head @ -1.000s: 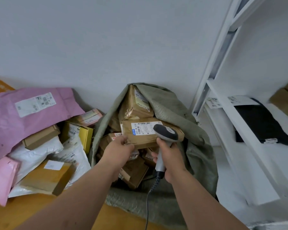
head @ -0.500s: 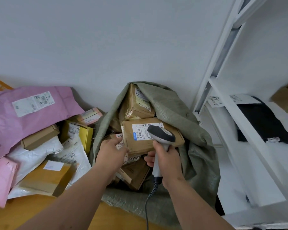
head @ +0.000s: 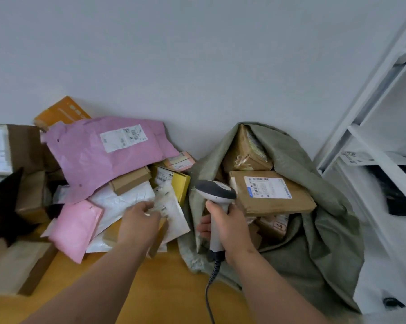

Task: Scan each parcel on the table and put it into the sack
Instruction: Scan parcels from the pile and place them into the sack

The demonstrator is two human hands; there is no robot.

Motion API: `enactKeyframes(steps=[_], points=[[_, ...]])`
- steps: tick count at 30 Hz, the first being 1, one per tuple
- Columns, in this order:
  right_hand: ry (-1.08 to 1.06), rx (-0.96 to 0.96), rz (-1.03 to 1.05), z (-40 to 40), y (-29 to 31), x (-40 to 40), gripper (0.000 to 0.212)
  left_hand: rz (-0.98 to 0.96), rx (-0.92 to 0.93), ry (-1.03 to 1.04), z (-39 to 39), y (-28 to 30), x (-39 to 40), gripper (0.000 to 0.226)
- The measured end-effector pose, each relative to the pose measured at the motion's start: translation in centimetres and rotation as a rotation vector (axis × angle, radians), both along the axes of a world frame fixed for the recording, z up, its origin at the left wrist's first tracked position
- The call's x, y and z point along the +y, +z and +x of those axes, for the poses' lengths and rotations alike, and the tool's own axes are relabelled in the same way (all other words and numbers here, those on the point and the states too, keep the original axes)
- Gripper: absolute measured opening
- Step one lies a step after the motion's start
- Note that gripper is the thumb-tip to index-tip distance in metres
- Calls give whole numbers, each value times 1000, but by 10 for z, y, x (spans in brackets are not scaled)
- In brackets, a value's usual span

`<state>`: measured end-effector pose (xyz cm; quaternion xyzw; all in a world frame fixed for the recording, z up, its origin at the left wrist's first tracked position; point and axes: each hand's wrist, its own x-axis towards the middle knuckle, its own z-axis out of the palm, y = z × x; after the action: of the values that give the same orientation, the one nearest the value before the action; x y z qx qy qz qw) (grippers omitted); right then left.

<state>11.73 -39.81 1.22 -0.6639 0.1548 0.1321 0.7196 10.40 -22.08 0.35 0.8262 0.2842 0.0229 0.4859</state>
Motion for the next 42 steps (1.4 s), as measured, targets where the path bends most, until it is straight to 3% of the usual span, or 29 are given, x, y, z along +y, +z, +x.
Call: enactKeyframes(steps=[10,18,24,28,32,36,42], points=[[-15,89,-180,-40,-55,122,15,-315,295,44,-47,-40,133,43],[-109,156,-174,-45,-82,147,10,-708,433,183,-42,-74,147,46],[-51,192,-222,-38,-92,149,41,-943,370,234,-33,-88,127,74],[-42,232,-168,-39,-100,142,25,-976,323,275,-22,-95,125,81],[-5,241,-98,-42,-101,138,19,-968,311,323,-16,-97,117,57],[-10,236,-56,-47,-101,131,16,-870,273,380,-19,-98,113,58],[5,223,-3,-58,-94,112,15,-763,201,381,-35,-91,115,34]])
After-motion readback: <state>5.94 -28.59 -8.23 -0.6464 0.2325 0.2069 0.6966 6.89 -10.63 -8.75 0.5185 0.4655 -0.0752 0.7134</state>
